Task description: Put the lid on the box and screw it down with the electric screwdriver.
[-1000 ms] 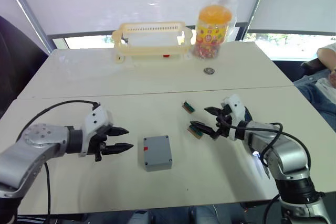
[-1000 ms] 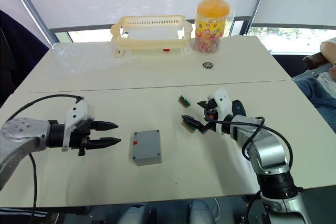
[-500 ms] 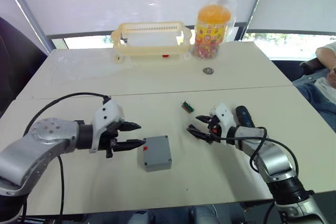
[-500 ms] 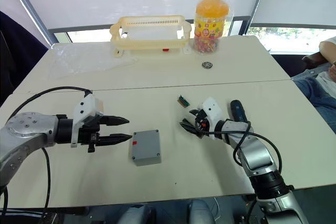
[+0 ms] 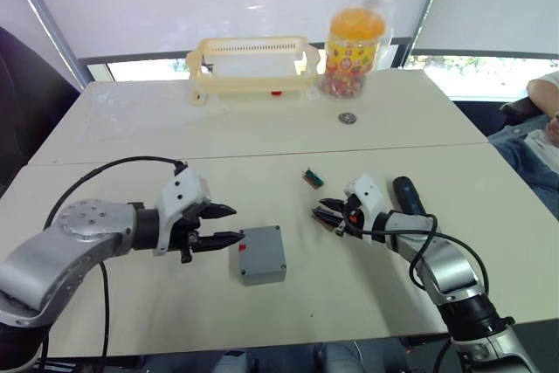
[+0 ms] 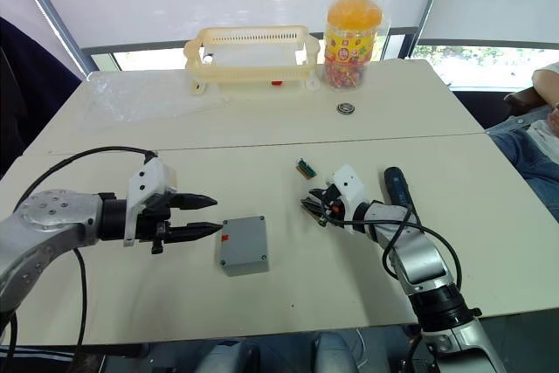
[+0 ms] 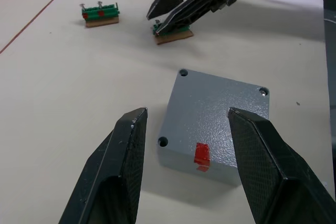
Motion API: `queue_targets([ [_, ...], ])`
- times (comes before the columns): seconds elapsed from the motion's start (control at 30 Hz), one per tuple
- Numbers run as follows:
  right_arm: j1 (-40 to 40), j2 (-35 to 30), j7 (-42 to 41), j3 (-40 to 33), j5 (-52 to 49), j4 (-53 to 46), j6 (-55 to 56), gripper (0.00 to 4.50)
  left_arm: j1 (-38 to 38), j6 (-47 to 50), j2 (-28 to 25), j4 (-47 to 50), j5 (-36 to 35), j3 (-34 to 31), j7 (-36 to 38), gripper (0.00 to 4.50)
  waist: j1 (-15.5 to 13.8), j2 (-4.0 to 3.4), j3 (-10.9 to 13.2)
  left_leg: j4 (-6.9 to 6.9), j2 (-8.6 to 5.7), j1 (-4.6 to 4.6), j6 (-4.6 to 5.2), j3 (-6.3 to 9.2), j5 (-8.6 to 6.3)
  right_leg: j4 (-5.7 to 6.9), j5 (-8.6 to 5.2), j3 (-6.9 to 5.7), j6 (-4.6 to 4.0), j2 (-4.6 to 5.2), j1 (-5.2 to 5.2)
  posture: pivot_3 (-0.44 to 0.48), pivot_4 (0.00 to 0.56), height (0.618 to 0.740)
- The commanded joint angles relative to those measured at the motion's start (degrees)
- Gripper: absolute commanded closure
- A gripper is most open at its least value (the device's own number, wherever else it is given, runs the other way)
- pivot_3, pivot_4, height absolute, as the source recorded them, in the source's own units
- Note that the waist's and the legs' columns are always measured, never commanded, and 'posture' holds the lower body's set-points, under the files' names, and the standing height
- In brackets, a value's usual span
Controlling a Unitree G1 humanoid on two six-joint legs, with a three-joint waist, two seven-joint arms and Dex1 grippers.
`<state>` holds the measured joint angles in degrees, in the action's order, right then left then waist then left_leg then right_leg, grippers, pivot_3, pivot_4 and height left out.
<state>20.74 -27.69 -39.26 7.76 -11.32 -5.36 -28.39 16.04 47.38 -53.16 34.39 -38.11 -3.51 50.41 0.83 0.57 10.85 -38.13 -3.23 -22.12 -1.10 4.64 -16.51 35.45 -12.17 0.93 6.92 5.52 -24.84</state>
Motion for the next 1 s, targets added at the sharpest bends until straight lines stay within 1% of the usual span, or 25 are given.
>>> queue_targets([
  [0.03,0.6,0.4,0.4,-0.5,0.3,-0.6,0.9,3.13,0.6,-0.6,0.2,0.5,-0.1,-0.5,-0.2,2.03,0.0,0.0,0.0,0.0,0.0,0.0,0.0,0.0,0.0,0.0,0.0,0.0,0.0,0.0,0.0,0.0,0.15,0.74],
  [0.17,0.4,0.6,0.6,-0.4,0.4,-0.4,0.9,3.13,0.4,-1.3,0.3,0.1,0.5,-0.1,-0.2,2.03,0.0,0.0,0.0,0.0,0.0,0.0,0.0,0.0,0.0,0.0,0.0,0.0,0.0,0.0,0.0,0.0,0.15,0.74],
  [0.27,0.4,0.9,0.9,-0.6,0.4,-0.4,0.9,3.97,0.4,-1.5,0.2,0.0,0.5,0.1,-0.2,2.03,0.0,0.0,0.0,0.0,0.0,0.0,0.0,0.0,0.0,0.0,0.0,0.0,0.0,0.0,0.0,0.0,0.15,0.74],
  [0.3,0.4,0.9,0.9,-0.6,0.4,-0.4,0.9,4.46,0.4,-1.5,0.2,0.0,0.5,0.1,-0.2,2.03,0.0,0.0,0.0,0.0,0.0,0.0,0.0,0.0,0.0,0.0,0.0,0.0,0.0,0.0,0.0,0.0,0.15,0.74],
  [0.63,0.1,1.1,1.0,-1.2,-0.2,-1.5,0.3,4.46,0.6,-1.5,0.4,-0.2,0.8,0.5,-0.3,2.03,0.0,0.0,0.0,0.0,0.0,0.0,0.0,0.0,0.0,0.0,0.0,0.0,0.0,0.0,0.0,0.0,0.15,0.74],
  [1.0,2.1,1.3,3.1,-5.0,-3.7,-9.1,-5.0,4.46,0.9,-2.1,0.5,-0.9,1.1,1.7,0.9,2.03,0.0,0.0,0.0,0.0,0.0,0.0,0.0,0.01,0.0,0.01,0.0,0.0,0.0,0.0,0.0,0.0,0.15,0.74],
])
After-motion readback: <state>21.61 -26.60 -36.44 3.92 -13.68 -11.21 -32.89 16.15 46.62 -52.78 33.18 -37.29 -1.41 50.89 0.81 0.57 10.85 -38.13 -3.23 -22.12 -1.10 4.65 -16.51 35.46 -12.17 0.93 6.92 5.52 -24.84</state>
